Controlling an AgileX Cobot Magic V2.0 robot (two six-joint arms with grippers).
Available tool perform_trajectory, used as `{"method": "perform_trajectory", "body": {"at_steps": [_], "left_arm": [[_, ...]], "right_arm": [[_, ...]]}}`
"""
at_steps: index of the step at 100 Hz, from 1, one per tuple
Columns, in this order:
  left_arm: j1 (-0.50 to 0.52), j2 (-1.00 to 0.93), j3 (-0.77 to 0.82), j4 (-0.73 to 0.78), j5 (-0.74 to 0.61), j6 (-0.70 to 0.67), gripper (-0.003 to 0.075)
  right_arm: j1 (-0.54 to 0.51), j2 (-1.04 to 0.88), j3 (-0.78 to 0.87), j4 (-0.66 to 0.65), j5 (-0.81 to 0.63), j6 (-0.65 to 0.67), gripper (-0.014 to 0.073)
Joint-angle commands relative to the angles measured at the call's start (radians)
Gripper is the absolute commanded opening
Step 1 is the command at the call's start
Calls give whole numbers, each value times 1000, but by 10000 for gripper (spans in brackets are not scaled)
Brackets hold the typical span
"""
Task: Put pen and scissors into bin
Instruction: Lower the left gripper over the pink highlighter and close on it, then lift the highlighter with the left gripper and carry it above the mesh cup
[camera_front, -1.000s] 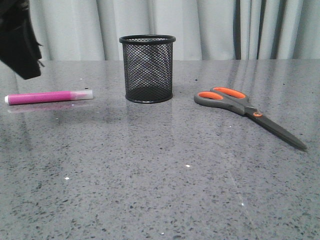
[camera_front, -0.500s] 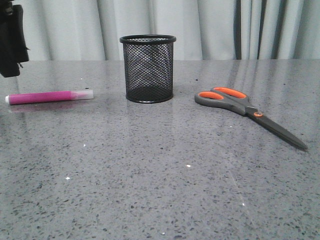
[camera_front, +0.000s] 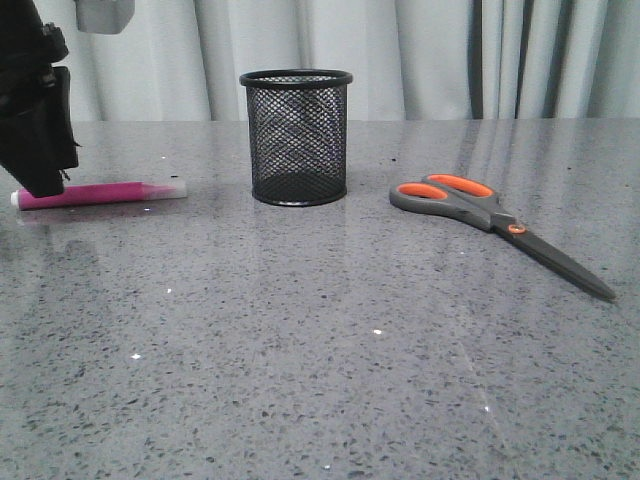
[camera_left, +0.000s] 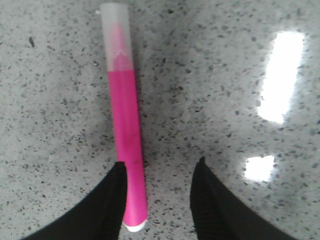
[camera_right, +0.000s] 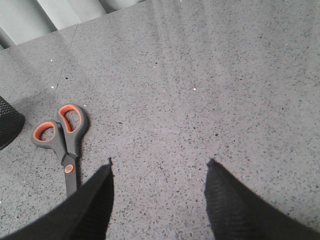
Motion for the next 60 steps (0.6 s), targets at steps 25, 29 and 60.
{"method": "perform_trajectory", "body": {"at_steps": [25, 29, 60], "left_arm": [[8, 46, -104, -66, -38, -1, 280], [8, 53, -104, -66, -34, -1, 280], [8, 96, -104, -114, -29, -1, 278]], "right_arm": [[-4, 14, -29, -24, -46, -8, 372], [-4, 14, -29, -24, -46, -8, 372], [-4, 14, -29, -25, -46, -8, 372]]}}
